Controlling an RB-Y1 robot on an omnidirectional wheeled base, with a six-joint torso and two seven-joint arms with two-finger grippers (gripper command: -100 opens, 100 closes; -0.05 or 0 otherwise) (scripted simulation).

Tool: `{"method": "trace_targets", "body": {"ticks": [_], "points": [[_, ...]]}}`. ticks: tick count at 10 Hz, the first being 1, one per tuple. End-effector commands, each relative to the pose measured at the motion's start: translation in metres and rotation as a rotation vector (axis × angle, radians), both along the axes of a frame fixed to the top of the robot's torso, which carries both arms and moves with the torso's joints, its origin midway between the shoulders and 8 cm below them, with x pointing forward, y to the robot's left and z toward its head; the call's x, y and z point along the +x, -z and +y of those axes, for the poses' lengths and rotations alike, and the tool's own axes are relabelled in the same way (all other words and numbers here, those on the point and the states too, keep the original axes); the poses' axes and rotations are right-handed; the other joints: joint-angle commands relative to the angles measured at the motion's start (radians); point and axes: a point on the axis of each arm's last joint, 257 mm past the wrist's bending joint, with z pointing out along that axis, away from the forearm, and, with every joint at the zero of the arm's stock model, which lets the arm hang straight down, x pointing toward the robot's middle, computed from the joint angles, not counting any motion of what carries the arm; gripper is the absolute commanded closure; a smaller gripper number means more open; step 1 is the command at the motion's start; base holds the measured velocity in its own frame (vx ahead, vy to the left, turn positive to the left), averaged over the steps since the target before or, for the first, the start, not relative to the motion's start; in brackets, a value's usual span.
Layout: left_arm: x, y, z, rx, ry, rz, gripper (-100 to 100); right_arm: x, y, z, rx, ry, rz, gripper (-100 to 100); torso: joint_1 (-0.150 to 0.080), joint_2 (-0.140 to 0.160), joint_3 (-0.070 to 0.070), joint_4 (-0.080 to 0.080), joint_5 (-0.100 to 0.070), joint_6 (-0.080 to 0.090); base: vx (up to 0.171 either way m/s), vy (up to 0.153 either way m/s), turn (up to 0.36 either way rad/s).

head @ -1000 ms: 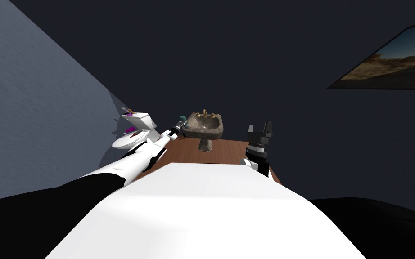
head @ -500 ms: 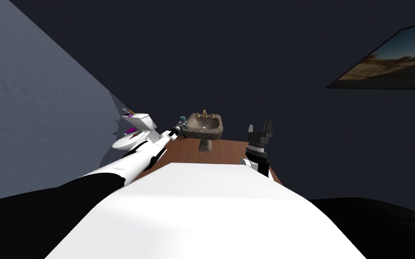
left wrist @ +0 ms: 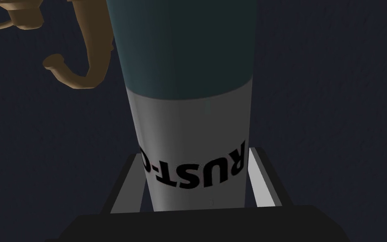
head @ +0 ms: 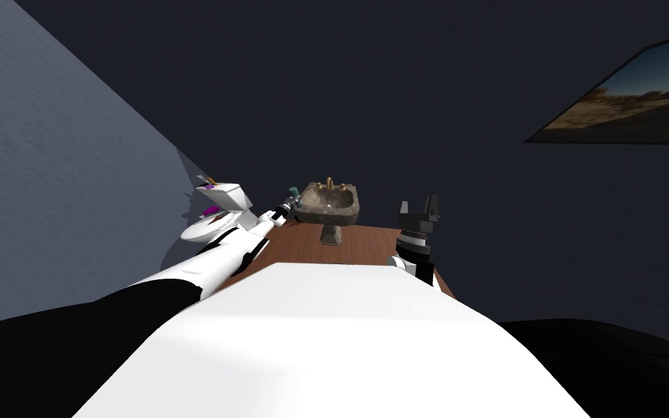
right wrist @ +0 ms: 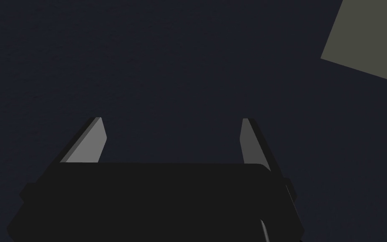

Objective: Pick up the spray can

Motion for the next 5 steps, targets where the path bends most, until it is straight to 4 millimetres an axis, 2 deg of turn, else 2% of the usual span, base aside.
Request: {"method": "trace_targets", "body": {"ticks": [1, 2, 3, 4, 5], "points": [[0.000, 0.000, 0.000, 0.000, 0.000, 0.000, 0, 0.000, 0.000, 0.000, 0.000, 0.000, 0.000, 0, 0.000, 0.000, 0.000, 0.000, 0.000, 0.000, 0.000, 0.000, 0.000], [-0.009, 0.018, 0.001, -0.003, -0.001, 0.034, 100, 0.000, 0.000, 0.000, 0.000, 0.000, 0.000, 0, 0.000, 0.000, 0.000, 0.000, 0.000, 0.000, 0.116, 0.020, 0.081], [-0.017, 0.023, -0.008, -0.008, 0.024, 0.029, 100, 0.000, 0.000, 0.000, 0.000, 0.000, 0.000, 0, 0.002, -0.005, -0.003, -0.002, 0.001, -0.003, 0.117, 0.017, 0.078], [-0.017, 0.020, -0.013, -0.010, 0.036, 0.019, 100, 0.000, 0.000, 0.000, 0.000, 0.000, 0.000, 0, 0.005, -0.008, -0.006, -0.005, 0.002, -0.003, 0.042, 0.006, 0.024], [-0.027, 0.033, -0.013, -0.016, 0.035, 0.045, 100, 0.000, 0.000, 0.000, 0.000, 0.000, 0.000, 0, 0.005, -0.006, -0.006, -0.006, 0.004, -0.001, 0.103, 0.012, 0.065]]}}
